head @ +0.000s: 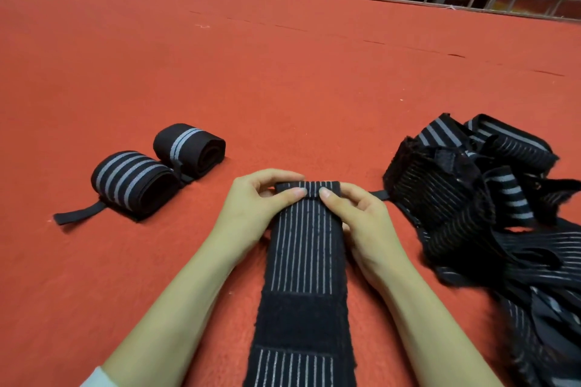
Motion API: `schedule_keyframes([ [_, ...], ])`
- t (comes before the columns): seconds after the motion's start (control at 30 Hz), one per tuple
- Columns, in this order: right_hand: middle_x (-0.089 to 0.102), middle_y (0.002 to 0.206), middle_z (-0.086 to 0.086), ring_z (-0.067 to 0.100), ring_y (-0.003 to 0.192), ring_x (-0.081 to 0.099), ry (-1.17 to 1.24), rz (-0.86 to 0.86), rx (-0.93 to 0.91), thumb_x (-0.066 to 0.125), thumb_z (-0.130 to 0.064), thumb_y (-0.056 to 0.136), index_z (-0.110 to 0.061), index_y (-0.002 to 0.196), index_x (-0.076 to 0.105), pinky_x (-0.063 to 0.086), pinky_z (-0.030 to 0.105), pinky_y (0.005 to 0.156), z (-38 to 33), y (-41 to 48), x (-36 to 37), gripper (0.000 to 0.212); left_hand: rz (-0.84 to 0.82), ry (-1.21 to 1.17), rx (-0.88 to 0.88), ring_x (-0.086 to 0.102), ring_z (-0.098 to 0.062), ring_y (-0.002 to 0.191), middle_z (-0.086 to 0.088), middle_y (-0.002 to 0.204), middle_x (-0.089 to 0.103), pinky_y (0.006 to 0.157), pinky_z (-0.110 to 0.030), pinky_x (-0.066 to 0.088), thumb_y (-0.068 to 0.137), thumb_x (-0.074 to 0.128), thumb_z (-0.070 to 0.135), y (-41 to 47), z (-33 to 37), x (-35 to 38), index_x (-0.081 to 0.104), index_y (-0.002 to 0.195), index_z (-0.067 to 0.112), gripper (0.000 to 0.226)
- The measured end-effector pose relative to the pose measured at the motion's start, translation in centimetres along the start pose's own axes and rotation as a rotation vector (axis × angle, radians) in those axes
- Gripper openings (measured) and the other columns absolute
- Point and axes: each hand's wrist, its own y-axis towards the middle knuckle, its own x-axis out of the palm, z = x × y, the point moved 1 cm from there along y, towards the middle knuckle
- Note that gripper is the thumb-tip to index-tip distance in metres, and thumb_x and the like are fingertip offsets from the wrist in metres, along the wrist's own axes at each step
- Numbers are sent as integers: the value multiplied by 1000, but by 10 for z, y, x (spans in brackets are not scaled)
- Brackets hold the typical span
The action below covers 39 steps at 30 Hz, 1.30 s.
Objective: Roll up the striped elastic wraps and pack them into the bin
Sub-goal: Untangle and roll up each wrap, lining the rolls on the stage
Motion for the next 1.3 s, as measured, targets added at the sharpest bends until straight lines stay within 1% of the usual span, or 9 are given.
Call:
schedule_keyframes([
  [0.17,73,88,10,21,82,68,-13,20,-49,63,-6,87,-7,97,70,54,34,78,0,0,-2,11,-22,41,51,66,-5,83,1,95,73,77,-18,52,81,74,13,0,1,-2,74,98,20,19],
  [0.27,73,88,5,20,83,68,-25,20,-79,64,-5,87,-11,92,70,54,35,80,-1,0,-3,11,-94,27,18,67,-14,96,1,102,73,91,-34,51,84,71,16,1,0,-4,74,103,23,20],
  [0.4,72,83,2,15,78,67,-11,-2,-70,63,-5,87,-12,91,68,54,27,72,0,1,-2,10,-47,0,9,68,-17,88,-4,92,75,89,-43,52,83,70,9,-1,2,-4,76,95,16,15],
  [0.5,70,85,1,14,80,64,28,-5,-38,66,-23,81,-14,90,69,51,27,71,1,2,0,13,-32,12,7,68,-20,85,-7,91,75,84,-47,54,81,71,5,-2,4,-2,77,91,16,16],
  [0.63,69,88,3,17,82,62,-10,40,-55,67,-19,84,-17,88,71,49,35,78,1,2,-1,6,-70,56,25,62,-25,82,-14,95,72,77,-43,48,82,70,5,-2,2,-3,77,89,20,18],
  [0.77,68,83,-2,18,84,62,-47,37,-71,66,-6,86,-21,87,72,49,40,80,3,2,-3,16,-138,-49,-41,59,-23,84,-15,106,68,75,-41,42,77,69,27,-1,-1,-4,72,91,21,16],
  [0.97,72,79,1,12,73,67,12,31,-5,63,-6,87,-6,106,64,52,20,63,4,2,-5,19,-72,70,13,65,-4,83,-1,93,73,75,-17,48,82,73,15,1,-4,-5,73,95,16,13],
  [1.13,69,99,25,27,83,65,-8,7,40,62,-35,86,0,97,70,51,39,80,6,2,-2,37,-60,23,13,65,-11,76,-8,91,73,67,-24,50,80,73,7,0,-4,-3,75,87,20,15],
  [1.3,73,98,8,15,88,65,-75,21,-30,64,-19,87,-15,92,73,51,31,82,3,4,-4,11,-114,60,34,67,-19,90,4,101,72,66,-30,50,83,68,8,1,-2,-2,73,87,25,18],
])
